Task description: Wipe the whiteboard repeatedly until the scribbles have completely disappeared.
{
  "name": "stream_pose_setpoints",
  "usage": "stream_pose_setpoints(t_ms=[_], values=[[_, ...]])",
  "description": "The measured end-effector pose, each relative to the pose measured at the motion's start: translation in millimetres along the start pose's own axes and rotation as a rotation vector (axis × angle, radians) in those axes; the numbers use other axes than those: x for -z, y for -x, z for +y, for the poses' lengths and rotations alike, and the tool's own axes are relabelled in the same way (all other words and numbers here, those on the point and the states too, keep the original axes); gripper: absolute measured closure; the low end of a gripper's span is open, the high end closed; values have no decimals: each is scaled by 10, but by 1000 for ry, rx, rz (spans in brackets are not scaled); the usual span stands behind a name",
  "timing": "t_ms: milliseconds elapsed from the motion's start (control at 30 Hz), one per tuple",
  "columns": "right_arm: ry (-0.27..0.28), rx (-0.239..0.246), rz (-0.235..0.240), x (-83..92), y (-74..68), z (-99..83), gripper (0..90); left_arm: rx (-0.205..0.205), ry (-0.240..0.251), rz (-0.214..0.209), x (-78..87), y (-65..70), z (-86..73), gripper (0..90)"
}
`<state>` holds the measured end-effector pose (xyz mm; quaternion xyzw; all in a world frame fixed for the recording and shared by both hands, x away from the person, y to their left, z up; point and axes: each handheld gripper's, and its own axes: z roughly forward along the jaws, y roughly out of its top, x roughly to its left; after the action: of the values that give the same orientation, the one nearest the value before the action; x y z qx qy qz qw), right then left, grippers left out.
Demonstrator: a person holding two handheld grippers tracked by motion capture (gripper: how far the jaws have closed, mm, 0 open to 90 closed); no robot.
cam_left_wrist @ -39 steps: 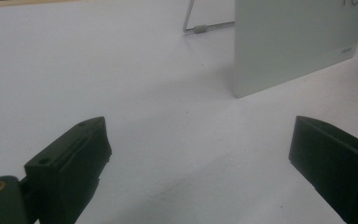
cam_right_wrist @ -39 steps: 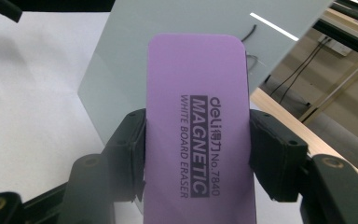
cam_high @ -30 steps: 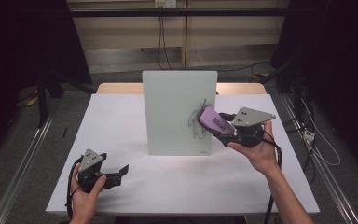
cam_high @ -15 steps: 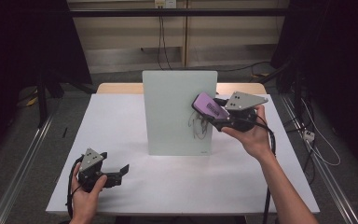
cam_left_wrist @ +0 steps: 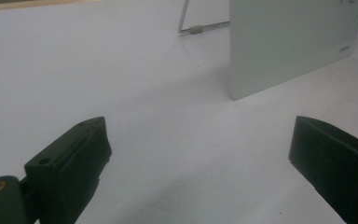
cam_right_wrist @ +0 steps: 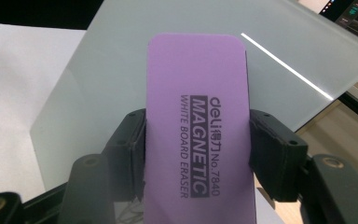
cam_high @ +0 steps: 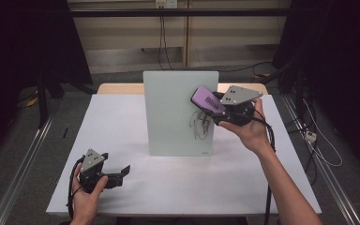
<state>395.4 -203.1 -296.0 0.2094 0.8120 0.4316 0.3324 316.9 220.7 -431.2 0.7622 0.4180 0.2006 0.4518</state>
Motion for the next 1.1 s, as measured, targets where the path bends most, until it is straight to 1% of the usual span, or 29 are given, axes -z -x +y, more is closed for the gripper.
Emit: stream_pose_setpoints(t_ms=[67,133,233,567,733,833,967,1100], values=[[-5,2,-2,-16,6,6,414,1,0,1,2,-2,-1,50],[-18,21,-11,-33,-8,9,415,1,-1,0,2,-3,-1,50],[-36,30,-25,-39,-34,25,415,1,-1,0,0,0,0,50],[-45,32,-32,-53,-46,31,417,-4,-2,0,-4,3,-2,50],[-58,39,-25,-65,-71,17,417,-1,-3,0,-1,4,-2,50],[-60,35,-21,-75,-91,0,417,-3,-3,0,3,5,-2,50],[-66,40,-10,-94,-136,-46,417,-3,-3,0,8,1,-2,50],[-66,32,5,-112,-174,-101,418,-1,-3,1,0,5,-4,50]])
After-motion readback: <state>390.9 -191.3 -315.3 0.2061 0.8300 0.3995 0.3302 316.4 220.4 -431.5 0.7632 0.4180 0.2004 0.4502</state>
